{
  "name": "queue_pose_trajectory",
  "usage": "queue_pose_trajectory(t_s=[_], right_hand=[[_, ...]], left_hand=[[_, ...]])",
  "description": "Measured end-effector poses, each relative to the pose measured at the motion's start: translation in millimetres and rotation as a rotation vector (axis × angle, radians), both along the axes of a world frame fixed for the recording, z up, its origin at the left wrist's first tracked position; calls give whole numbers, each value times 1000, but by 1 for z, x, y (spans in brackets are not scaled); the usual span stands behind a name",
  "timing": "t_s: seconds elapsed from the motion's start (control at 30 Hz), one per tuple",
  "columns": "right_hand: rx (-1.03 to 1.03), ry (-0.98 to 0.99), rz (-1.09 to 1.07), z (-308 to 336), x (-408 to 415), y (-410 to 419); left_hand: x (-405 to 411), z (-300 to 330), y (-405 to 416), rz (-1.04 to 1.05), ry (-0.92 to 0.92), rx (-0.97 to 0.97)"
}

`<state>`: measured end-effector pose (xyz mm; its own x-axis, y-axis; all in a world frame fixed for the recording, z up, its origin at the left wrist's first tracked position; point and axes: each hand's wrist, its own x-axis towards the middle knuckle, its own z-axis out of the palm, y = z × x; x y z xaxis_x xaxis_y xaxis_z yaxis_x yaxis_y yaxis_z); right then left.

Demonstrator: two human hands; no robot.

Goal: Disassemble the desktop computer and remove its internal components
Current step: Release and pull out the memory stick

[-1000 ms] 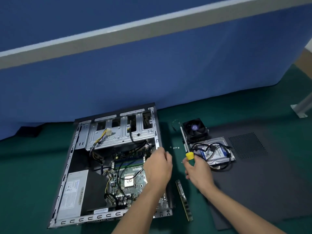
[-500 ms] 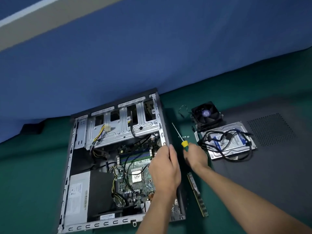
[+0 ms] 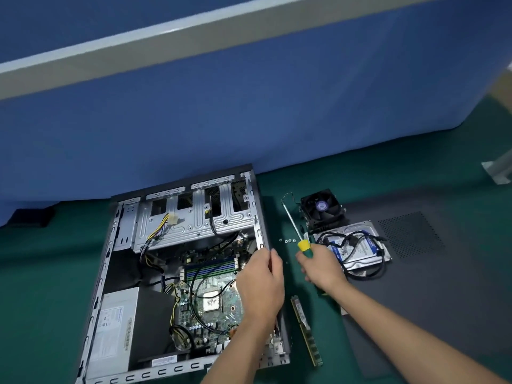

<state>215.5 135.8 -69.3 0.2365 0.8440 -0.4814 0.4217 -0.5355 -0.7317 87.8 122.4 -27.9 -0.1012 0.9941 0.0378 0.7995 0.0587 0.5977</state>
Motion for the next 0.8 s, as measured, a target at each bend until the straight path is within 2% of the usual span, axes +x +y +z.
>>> queue_pose_trajectory(t_s=[0.1, 0.17, 0.33, 0.4, 0.47, 0.57, 0.67, 0.73, 0.8], right_hand=[[43, -22, -8, 21, 11, -4], [55, -36, 50, 37, 15, -6], [32, -179, 379, 77, 3, -7], [-23, -197, 460, 89, -9, -6], [-56, -179, 468, 99, -19, -3], [-22, -110, 352, 117, -30, 3], [36, -37, 209, 131, -46, 10], [108, -101, 175, 134, -59, 11], [172, -291, 235, 134, -72, 10]], left_hand=[[-7, 2, -1, -15, -88, -24], [-14, 6, 1, -135, -50, -7], [-35, 24, 19, -470, 160, 338], [-47, 24, 26, -502, 219, 430], [-64, 20, 32, -509, 223, 434], [-94, 11, 33, -476, 152, 318], [-115, 0, 32, -450, -32, 24], [-124, -12, 35, -416, -210, -226], [-134, -23, 39, -405, -359, -416]])
